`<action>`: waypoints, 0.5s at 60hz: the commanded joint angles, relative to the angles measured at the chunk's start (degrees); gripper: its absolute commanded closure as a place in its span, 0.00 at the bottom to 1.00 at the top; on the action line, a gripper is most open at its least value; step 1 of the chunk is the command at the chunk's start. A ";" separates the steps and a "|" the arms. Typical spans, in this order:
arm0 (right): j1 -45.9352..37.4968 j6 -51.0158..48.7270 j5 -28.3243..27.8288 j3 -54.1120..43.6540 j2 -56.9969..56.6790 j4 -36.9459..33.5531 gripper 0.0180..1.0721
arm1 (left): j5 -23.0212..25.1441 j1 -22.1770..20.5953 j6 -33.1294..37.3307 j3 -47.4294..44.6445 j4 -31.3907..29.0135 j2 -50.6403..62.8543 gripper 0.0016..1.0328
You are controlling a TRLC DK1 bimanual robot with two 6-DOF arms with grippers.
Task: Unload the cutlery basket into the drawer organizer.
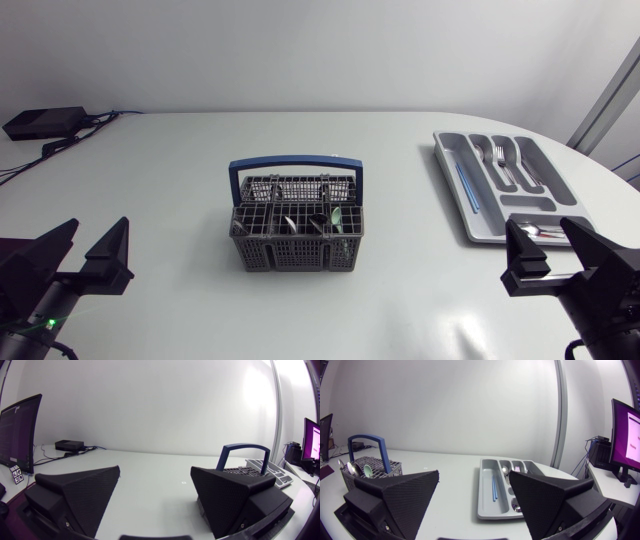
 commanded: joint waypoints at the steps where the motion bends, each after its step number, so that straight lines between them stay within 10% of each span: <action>1: -0.12 1.48 -0.12 -1.10 -0.38 0.29 0.04 | -0.10 0.18 -1.28 -1.32 0.86 -0.41 0.04; 30: -0.65 3.23 1.20 -1.10 -0.47 2.23 0.04 | -0.10 -1.05 -1.02 -0.36 2.80 -0.41 0.04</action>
